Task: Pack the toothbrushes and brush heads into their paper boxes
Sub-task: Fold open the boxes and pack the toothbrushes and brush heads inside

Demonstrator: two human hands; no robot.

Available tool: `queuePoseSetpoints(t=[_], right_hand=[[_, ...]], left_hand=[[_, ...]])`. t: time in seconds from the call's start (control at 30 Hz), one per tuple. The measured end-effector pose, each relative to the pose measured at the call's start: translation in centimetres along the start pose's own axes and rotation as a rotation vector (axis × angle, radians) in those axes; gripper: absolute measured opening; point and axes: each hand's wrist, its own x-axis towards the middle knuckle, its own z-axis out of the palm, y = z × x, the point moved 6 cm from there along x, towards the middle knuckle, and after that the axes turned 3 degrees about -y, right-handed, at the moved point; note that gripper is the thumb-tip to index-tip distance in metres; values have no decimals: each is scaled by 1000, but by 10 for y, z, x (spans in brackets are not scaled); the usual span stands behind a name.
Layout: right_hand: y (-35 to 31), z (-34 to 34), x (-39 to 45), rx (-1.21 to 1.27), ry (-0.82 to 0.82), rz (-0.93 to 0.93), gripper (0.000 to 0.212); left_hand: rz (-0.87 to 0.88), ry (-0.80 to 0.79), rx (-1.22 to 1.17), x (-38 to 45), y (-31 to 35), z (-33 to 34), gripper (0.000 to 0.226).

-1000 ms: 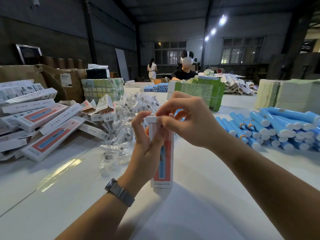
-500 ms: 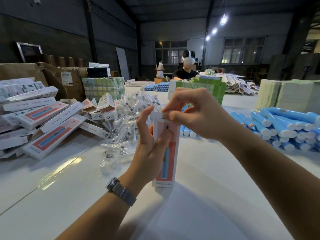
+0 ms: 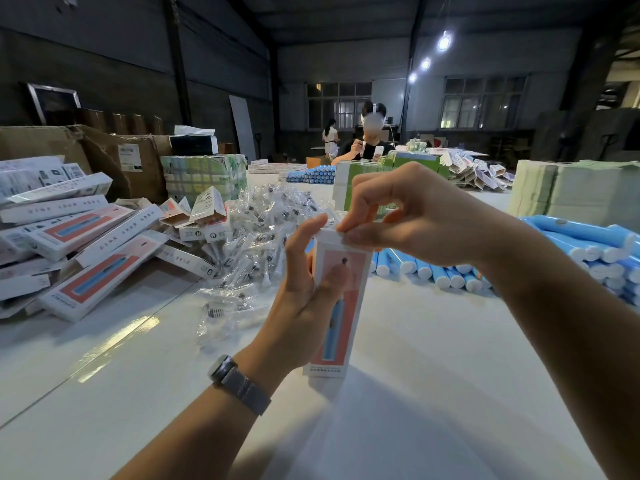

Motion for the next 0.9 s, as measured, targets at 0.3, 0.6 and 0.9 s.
queuePoseSetpoints(t=[0.3,0.6,0.9], right_hand=[[-5,3,1,-112,-40,47,2],[-3,12,3,-143,124,-1,7],[-7,13,6,-149,54,-59,14]], left_hand=[[-9,34,17,-2,2,-3,42],[-7,53,-34,-1,4,-5,41],[-35,25,-22,-2,4,-3,58]])
